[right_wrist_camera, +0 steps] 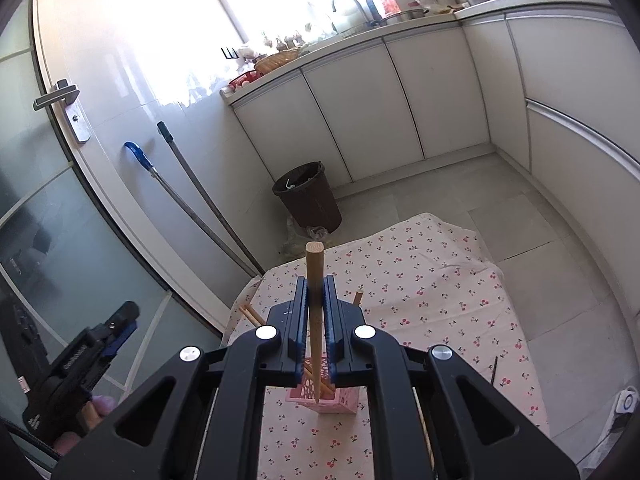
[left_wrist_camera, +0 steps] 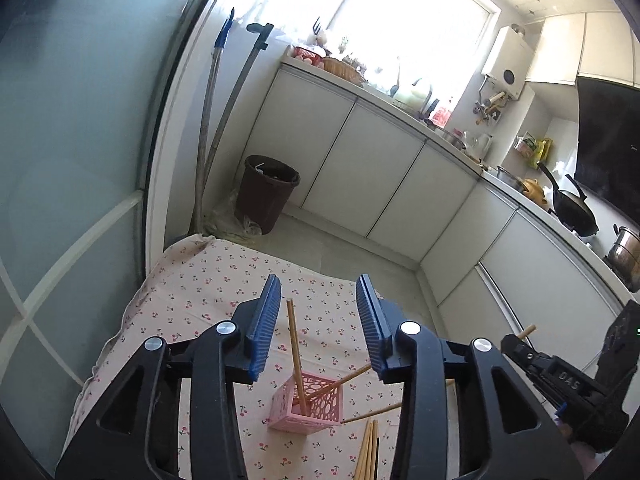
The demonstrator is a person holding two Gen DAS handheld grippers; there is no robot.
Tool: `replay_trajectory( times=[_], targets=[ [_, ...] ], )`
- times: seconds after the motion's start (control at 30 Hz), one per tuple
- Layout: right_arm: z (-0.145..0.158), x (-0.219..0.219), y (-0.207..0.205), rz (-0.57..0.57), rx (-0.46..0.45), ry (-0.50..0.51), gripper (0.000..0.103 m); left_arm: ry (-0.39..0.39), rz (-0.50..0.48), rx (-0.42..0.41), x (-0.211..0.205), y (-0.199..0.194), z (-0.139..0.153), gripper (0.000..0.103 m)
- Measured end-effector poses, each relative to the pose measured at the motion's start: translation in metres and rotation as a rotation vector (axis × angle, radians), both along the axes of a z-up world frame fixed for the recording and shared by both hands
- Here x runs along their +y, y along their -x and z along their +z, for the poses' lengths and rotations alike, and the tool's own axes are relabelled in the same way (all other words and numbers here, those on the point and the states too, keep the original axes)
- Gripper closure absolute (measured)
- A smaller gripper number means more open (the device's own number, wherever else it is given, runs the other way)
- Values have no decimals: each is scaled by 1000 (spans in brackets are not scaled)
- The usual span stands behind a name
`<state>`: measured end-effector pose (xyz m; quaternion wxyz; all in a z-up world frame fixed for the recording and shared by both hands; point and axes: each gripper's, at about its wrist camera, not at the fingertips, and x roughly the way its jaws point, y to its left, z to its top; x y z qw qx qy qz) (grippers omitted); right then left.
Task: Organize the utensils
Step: 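Drop the left chopstick into the pink cup while the right tool lowers its chopstick in and opens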
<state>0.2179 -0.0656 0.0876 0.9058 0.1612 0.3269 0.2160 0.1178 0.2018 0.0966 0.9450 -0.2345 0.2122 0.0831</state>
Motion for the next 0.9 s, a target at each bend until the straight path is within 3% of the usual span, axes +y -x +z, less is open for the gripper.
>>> replay_trajectory(
  times=[0.17, 0.3, 0.37, 0.47, 0.53, 0.7, 0.9],
  targets=[
    [-10, 10, -11, -20, 18, 4, 95, -29, 14, -60, -1, 15, 20, 61],
    [-22, 24, -25, -29, 38, -12, 95, -46, 7, -62, -5, 11, 21, 59],
    [-32, 33, -32, -31, 43, -10, 95, -53, 11, -40, -7, 4, 16, 58],
    [-52, 41, -40, 1, 82, -48, 86, -34, -13, 10, -6, -8, 1, 57],
    [-60, 47, -41, 43, 124, -47, 73, -32, -47, 54, -9, -17, -6, 57],
    [-43, 54, -16, 70, 64, 75, 73, -76, -90, 105, -26, -22, -14, 56],
    [-40, 40, 8, 43, 56, 146, 68, -108, -103, 150, -39, -20, -24, 41]
  ],
)
